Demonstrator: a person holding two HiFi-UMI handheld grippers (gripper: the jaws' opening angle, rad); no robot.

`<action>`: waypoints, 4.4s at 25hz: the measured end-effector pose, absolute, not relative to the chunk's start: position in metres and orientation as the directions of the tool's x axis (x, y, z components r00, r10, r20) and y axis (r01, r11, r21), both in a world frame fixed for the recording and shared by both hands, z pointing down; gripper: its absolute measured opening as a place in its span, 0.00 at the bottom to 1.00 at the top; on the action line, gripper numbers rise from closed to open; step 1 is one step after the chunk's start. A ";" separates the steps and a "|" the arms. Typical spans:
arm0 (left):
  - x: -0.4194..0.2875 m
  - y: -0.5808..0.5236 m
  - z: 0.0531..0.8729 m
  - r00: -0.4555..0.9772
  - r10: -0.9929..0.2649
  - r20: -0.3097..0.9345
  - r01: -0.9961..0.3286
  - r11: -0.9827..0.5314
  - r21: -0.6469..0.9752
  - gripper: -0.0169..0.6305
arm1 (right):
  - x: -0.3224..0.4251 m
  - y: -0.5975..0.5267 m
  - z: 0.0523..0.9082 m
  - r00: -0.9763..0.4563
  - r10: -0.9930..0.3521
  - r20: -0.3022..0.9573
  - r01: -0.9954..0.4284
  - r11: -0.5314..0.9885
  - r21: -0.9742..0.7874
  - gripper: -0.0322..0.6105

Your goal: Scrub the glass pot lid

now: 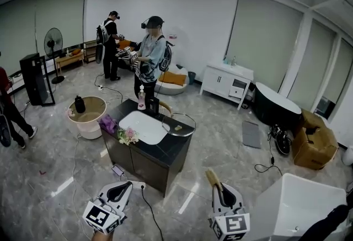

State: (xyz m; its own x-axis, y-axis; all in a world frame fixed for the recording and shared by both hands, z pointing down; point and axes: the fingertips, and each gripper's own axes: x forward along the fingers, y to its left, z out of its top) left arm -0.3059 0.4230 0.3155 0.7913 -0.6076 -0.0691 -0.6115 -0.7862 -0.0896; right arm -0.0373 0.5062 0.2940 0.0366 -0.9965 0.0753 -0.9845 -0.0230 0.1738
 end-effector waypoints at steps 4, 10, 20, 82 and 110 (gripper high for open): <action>-0.280 0.396 0.317 0.772 -0.634 -0.045 -0.635 -0.765 -0.102 0.05 | -0.006 0.464 0.292 0.000 -0.999 0.049 -0.988 0.008 0.157 0.12; -0.246 0.367 0.315 0.736 -0.676 -0.032 -0.675 -0.730 -0.109 0.05 | 0.033 0.412 0.296 -0.067 -0.996 0.050 -0.988 0.073 0.133 0.12; -0.201 0.335 0.314 0.699 -0.715 -0.021 -0.713 -0.693 -0.109 0.05 | 0.075 0.353 0.301 -0.138 -0.989 0.056 -0.985 0.143 0.100 0.12; -0.103 -0.123 0.455 0.870 -0.473 0.141 -0.489 -0.863 0.126 0.05 | 0.137 -0.058 0.391 0.054 -0.966 0.252 -0.995 -0.030 0.096 0.12; -0.008 -0.209 0.696 0.677 -0.617 0.402 -0.709 -0.397 0.583 0.09 | 0.201 -0.234 0.581 -0.293 -0.794 0.532 -0.922 0.381 0.060 0.12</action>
State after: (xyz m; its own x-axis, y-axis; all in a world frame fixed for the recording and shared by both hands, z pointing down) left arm -0.0081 -0.2092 0.6958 0.6765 -0.6168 0.4024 -0.7089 -0.3973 0.5828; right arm 0.2010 -0.2341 0.5813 -0.2935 -0.7939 0.5325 -0.9225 0.3813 0.0602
